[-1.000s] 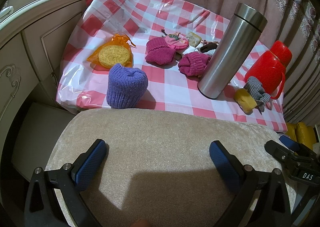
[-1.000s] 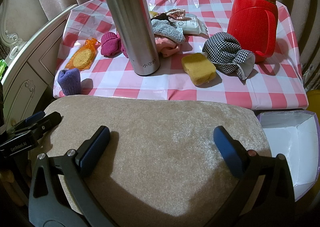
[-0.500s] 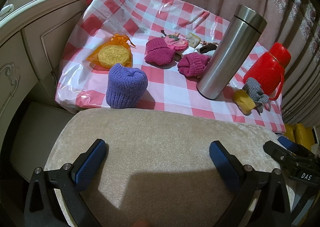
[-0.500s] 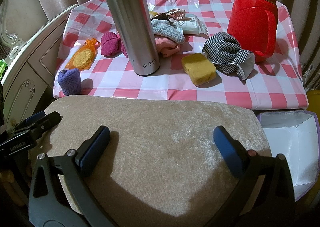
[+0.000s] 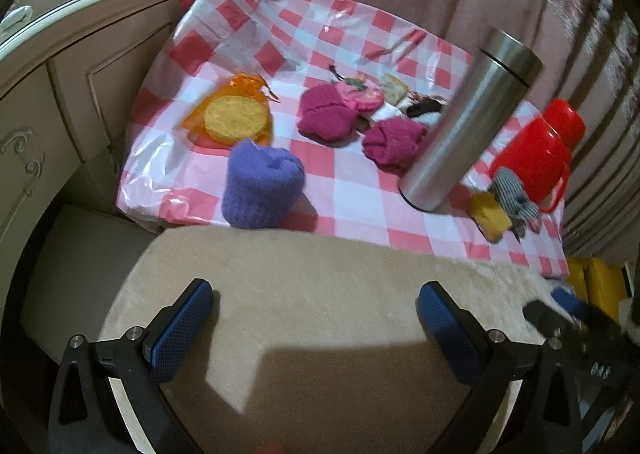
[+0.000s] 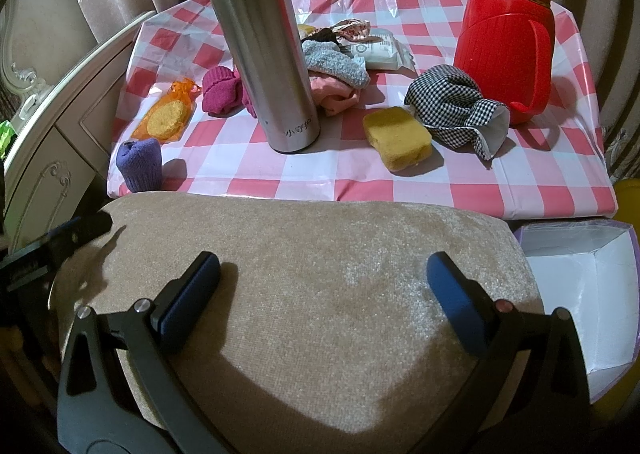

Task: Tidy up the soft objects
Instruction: 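Grasp the purple knit hat with the left tool while the right tool grasps the yellow sponge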

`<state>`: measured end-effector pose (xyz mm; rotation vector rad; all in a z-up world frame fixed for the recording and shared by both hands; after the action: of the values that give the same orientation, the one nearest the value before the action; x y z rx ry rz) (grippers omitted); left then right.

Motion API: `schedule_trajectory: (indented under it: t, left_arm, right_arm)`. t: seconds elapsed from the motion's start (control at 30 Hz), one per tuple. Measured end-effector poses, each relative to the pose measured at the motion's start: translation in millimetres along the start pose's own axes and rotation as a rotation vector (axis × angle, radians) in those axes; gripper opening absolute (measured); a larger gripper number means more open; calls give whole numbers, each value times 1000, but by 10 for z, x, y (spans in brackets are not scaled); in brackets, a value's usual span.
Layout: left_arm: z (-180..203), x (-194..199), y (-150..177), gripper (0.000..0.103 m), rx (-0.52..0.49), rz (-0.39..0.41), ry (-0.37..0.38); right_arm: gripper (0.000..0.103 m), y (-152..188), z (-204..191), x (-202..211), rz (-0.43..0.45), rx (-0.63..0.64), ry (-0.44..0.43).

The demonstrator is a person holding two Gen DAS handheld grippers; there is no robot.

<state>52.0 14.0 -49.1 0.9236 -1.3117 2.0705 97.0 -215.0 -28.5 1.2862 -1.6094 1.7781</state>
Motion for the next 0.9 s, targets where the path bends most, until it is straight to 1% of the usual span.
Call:
schedule_trajectory:
  t: [0.17, 0.23, 0.33, 0.37, 0.43, 0.53, 0.6, 0.63, 0.67, 0.73, 0.8, 0.83, 0.9]
  left_arm:
    - [-131, -158, -222, 103, 12, -39, -35]
    - [-198, -240, -330, 103, 12, -53, -60]
    - [-302, -402, -467, 103, 7, -81, -105]
    - [-331, -475, -495, 103, 6, -102, -112]
    - [-387, -593, -528, 99, 18, -135, -123]
    - [-427, -731, -563, 91, 2, -169, -139]
    - [-437, -824, -576, 76, -10, -193, -146]
    - [-440, -861, -571, 72, -11, -205, -148]
    - [-454, -902, -567, 67, -9, -218, -148]
    - [-464, -946, -577, 62, -8, -226, -144]
    - [-458, -956, -578, 61, -13, -226, -137]
    - [-451, -952, -579, 60, -17, -224, -136]
    - [-432, -943, -572, 57, -27, -221, -126]
  right_arm:
    - [103, 8, -8, -19, 9, -7, -6]
    - [103, 21, 0, -18, 11, -6, -4]
    - [103, 6, -13, -39, -7, 4, 3]
    - [103, 3, -7, -40, -8, 5, 2]
    - [103, -9, -1, -45, -29, 8, -10]
    - [103, -24, 18, -49, -76, 22, -54]
    - [103, -42, 21, -62, -122, 50, -84]
    - [103, -46, 13, -64, -131, 68, -92]
    - [103, -61, 3, -62, -142, 95, -122]
    - [103, -85, 24, -55, -158, 97, -165]
    - [103, -142, 74, -61, -162, 104, -179]
    - [103, -173, 95, -77, -163, 120, -170]
    - [103, -284, 197, -121, -147, 156, -116]
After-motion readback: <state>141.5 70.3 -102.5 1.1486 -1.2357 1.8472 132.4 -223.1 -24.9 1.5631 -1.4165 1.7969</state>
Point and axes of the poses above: each gripper's, at about its wrist camera, not at the fingertips, and x roughly against the way its jaws point, z to its right, y to its underside, the point moved 7 cm from there along -x, roughly the way its jaws point, and after that the axes turned 5 degrees about y, right-handed, at the moved point
